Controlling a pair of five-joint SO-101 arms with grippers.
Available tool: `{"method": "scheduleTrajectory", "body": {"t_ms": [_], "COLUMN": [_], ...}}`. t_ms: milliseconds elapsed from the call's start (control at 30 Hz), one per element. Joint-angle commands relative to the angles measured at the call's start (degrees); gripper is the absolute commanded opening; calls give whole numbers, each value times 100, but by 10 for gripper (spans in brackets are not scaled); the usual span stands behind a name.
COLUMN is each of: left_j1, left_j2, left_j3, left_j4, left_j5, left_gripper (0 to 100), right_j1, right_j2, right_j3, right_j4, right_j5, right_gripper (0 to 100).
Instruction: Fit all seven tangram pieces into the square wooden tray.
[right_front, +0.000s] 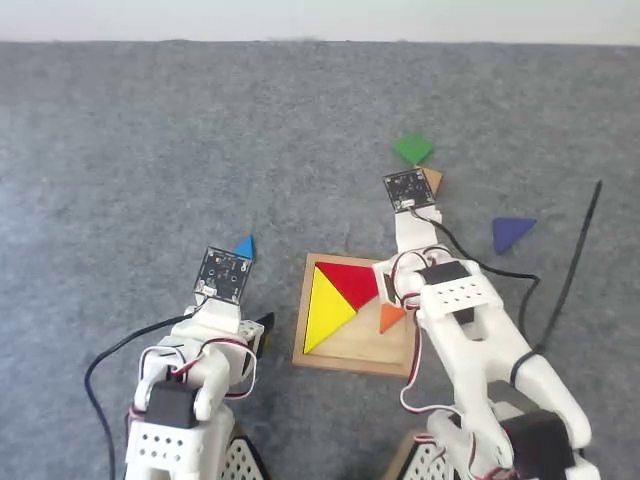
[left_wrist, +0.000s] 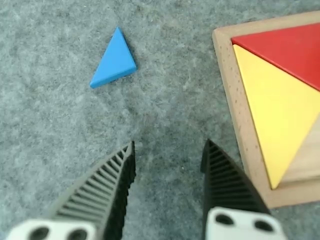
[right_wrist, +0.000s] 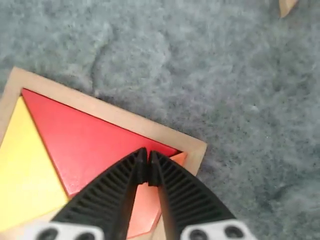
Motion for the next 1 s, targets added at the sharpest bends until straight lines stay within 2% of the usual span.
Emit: {"method": "scheduleTrajectory", "body": {"t_ms": [0,233,400,567,800,967], "left_j1": [26,26,26,26,26,26], "left_j2": [-44,-44,-44,-44,-44,-44], "left_j3": [-40,-40,-40,-40,-40,-40], "left_j4": [-26,-26,-26,-26,-26,-26], "left_j5": [-9,-9,-9,-9,-9,-9], "left_gripper": [207,207,207,207,207,207], "right_j1": [224,312,110,664,1156,1156], "right_j2": [-321,-286,-400,-1121,-585,541], "right_j3": [-167,-88,-105,-369,-2154,-3367], "right_j4": [171,312,418,488,2123,2211], "right_j5": [-62,-26,123,-132,132,246], "right_gripper": [12,12,12,17,94,95]}}
